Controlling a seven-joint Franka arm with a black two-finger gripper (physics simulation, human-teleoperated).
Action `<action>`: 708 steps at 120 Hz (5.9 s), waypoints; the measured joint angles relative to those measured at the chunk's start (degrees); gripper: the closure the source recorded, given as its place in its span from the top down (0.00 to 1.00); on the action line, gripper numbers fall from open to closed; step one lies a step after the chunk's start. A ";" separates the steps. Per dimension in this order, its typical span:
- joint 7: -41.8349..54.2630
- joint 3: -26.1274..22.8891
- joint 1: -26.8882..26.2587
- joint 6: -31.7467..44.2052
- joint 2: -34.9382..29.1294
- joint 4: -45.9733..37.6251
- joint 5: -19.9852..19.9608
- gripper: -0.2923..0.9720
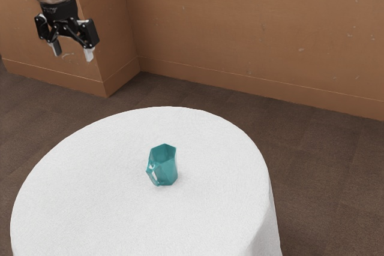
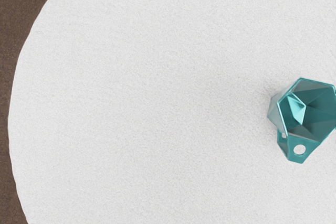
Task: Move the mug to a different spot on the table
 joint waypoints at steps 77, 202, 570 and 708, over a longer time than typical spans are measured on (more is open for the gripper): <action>-1.47 -7.34 -1.95 21.00 -2.50 -35.20 -5.51 0.75; 4.46 -8.65 -3.00 41.47 10.25 -36.64 -5.28 0.74; 4.34 -6.28 -0.24 50.46 5.78 -41.02 -0.41 0.32; -5.21 -6.75 2.69 74.73 5.97 -53.50 1.38 0.55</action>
